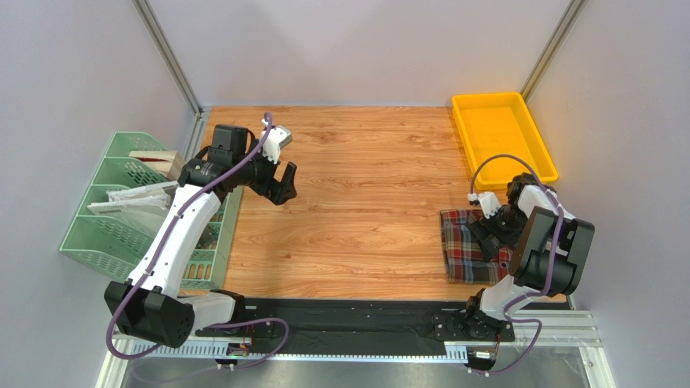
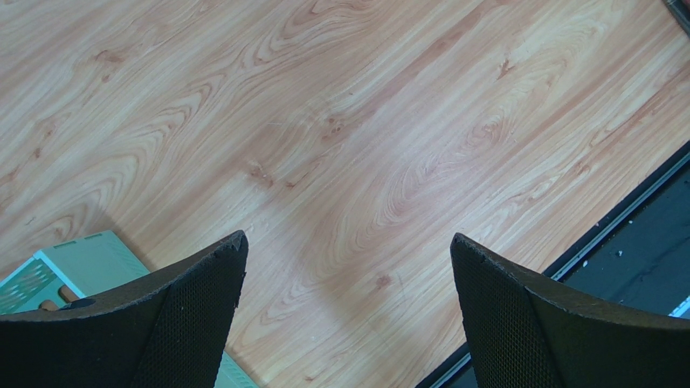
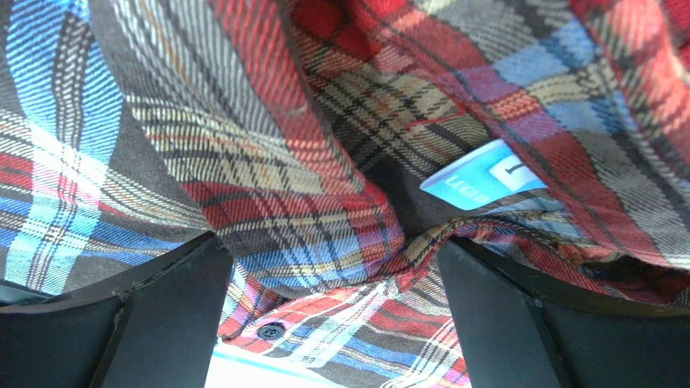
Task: Fold and stack the long sleeve shirts
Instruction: Neatly place the folded shirt to the corner
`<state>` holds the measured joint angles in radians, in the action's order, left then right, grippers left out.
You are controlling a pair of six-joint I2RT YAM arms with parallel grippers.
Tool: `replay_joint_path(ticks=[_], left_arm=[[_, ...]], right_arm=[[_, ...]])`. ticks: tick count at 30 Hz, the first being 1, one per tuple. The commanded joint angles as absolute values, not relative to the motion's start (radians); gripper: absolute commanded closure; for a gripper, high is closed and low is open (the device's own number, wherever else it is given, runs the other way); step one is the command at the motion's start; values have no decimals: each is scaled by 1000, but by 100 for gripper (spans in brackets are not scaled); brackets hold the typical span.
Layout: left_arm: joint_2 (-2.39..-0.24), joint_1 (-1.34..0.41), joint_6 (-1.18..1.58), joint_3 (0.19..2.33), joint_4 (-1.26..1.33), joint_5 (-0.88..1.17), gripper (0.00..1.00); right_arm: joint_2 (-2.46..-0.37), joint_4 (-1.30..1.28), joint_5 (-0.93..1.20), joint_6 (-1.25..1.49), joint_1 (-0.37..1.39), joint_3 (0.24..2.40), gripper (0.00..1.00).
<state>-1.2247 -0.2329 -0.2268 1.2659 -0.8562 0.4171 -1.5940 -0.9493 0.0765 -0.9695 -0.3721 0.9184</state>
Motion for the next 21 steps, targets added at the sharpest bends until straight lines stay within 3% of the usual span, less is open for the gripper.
replay_joint_path(ticks=[1, 6, 10, 16, 21], left_arm=[[-1223, -225, -236, 1307, -873, 425, 1], [-1232, -224, -227, 1312, -877, 433, 1], [-1230, -225, -218, 1328, -885, 440, 1], [-1246, -224, -207, 1364, -897, 465, 1], [-1298, -225, -176, 1413, -916, 514, 1]], right_arm=[[-1671, -914, 23, -1083, -452, 873, 0], [-1622, -931, 26, -1127, -477, 883, 0], [-1516, -1093, 99, -1140, -479, 991, 0], [-1404, -1371, 310, -1067, -471, 1356, 0], [-1375, -1384, 504, -791, -378, 1538, 0]])
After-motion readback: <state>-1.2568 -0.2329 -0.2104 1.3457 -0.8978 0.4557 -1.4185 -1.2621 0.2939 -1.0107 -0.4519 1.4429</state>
